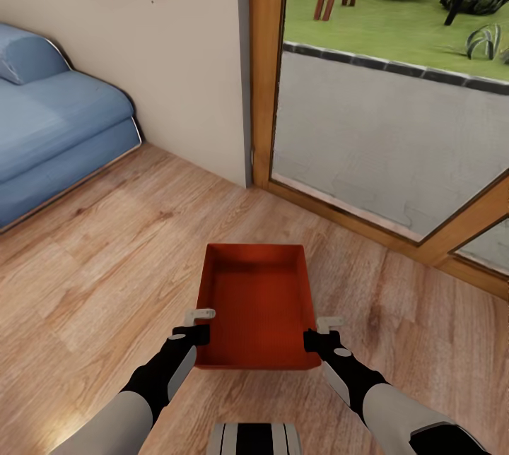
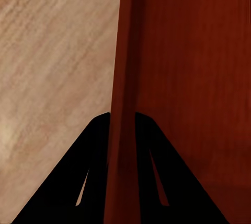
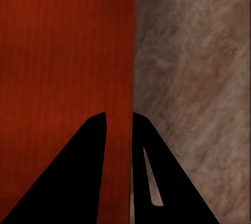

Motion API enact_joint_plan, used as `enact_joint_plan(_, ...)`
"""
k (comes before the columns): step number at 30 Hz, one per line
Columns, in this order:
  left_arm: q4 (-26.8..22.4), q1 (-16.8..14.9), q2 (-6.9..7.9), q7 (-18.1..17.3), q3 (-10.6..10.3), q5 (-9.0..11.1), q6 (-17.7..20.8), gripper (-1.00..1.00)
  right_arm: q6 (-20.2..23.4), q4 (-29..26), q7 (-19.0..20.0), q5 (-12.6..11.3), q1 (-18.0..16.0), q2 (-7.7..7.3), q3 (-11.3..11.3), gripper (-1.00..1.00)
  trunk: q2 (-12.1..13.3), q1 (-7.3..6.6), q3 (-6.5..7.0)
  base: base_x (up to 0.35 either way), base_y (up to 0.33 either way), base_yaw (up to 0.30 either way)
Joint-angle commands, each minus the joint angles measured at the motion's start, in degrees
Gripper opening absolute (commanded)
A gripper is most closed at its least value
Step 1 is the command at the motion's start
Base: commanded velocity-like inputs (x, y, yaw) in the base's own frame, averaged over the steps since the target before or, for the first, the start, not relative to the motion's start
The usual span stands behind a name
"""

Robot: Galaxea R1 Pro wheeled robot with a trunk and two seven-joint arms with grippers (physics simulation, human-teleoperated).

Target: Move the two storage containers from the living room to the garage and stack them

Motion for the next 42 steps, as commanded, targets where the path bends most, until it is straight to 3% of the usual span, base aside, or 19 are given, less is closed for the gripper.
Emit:
enact_joint_plan(1,-0.2,0.0,0.12,1.6,-0.1,-0.9,0.5,-1.0,-0.2,0.1,-0.6,-0.6,0.0,-0.06,0.2,-1.0,0.4,-0.23,0.15,0.0,0.0,0.0)
enact_joint_plan(42,-0.2,0.0,0.13,1.4,0.4,-0.6,0.5,-1.0,-0.2,0.1,-1.2,-0.6,0.0,0.15,0.1,-1.0,16.8,-9.24,7.51,0.0,0.0,0.0)
